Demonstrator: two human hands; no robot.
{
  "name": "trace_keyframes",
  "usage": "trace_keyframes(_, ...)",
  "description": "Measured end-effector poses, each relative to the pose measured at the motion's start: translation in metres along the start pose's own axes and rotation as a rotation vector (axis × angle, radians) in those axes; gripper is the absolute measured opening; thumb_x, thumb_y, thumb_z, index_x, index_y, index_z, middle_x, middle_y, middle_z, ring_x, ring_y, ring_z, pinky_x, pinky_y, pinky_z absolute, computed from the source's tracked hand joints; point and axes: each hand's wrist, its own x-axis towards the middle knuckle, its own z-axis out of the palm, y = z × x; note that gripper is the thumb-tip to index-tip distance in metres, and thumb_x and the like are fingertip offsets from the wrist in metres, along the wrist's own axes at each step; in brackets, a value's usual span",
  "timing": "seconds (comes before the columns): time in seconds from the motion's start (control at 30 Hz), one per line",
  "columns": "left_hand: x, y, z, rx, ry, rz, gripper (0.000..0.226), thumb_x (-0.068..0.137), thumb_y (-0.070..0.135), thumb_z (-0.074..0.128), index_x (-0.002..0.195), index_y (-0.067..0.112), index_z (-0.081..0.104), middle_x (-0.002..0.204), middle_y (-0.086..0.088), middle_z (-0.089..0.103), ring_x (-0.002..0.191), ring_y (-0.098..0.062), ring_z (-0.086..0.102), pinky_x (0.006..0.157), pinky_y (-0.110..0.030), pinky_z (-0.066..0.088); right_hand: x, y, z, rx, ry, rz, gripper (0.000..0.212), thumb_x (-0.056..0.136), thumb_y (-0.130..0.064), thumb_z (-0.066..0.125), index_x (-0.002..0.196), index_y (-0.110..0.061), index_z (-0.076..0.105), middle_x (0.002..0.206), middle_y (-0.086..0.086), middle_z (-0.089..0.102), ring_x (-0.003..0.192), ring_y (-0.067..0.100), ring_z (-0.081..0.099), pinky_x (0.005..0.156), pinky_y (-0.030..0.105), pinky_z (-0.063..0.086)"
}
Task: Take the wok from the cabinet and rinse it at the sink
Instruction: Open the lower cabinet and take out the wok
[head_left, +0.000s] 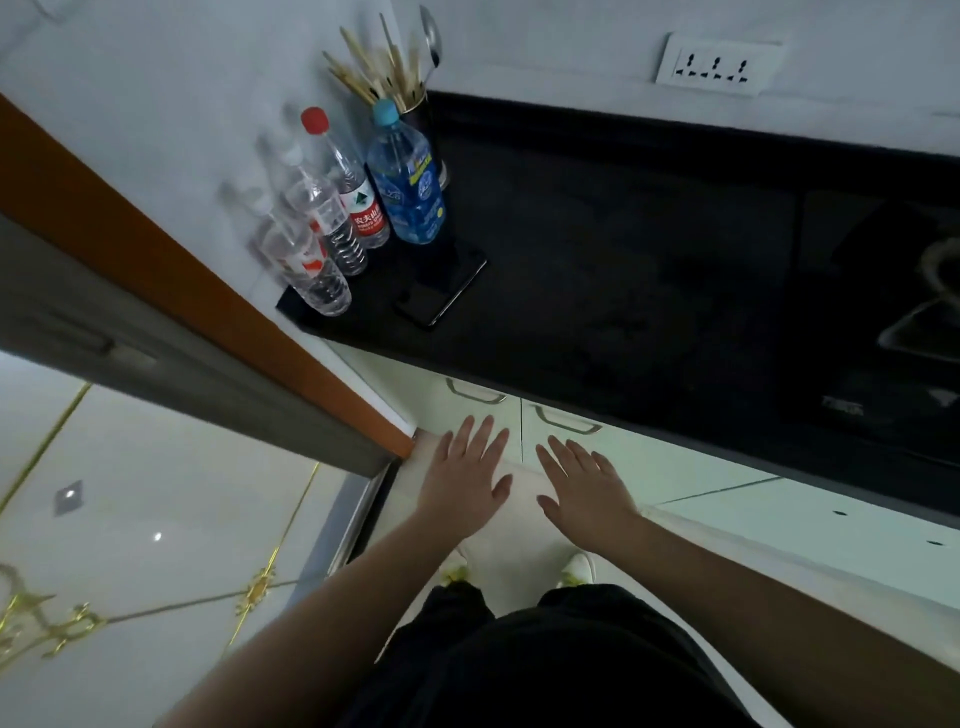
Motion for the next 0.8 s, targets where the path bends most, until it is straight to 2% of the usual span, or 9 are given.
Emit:
trace_keyframes(0.43, 0.060, -0.090, 0.034, 0.129, -0.125, 0.401, 0.068, 0.100, 0.047, 0.028, 0.155, 0.018, -0.001, 0.163, -0.007, -0.006, 0.149, -0.025, -0.006, 0.121, -0.045, 0.004, 0.068, -0.062, 0.005, 0.112, -0.064, 0.350, 0.072, 0.099, -0.050, 0.033, 0.155, -0.018, 0.001, 0.164, 0.005, -0.004, 0.150, 0.024, 0.001, 0.120, 0.044, 0.010)
trace_keyframes(0.57, 0.069, -0.099, 0.040, 0.139, -0.115, 0.456, 0.069, 0.100, 0.045, 0.030, 0.155, 0.017, 0.000, 0.162, -0.007, -0.010, 0.149, -0.025, -0.008, 0.121, -0.045, 0.003, 0.074, -0.070, 0.003, 0.160, -0.097, 0.443, 0.073, 0.099, -0.050, 0.033, 0.155, -0.017, 0.001, 0.164, 0.005, -0.006, 0.150, 0.024, 0.002, 0.120, 0.044, 0.012)
trace_keyframes(0.8, 0.088, -0.098, 0.055, 0.097, -0.087, 0.453, 0.073, 0.100, 0.045, 0.028, 0.154, 0.011, -0.007, 0.161, -0.011, -0.015, 0.148, -0.027, -0.010, 0.121, -0.043, 0.002, 0.085, -0.060, 0.003, 0.200, -0.076, 0.521, 0.075, 0.098, -0.047, 0.037, 0.154, -0.011, 0.001, 0.163, 0.005, -0.005, 0.146, 0.025, 0.017, 0.113, 0.044, 0.028)
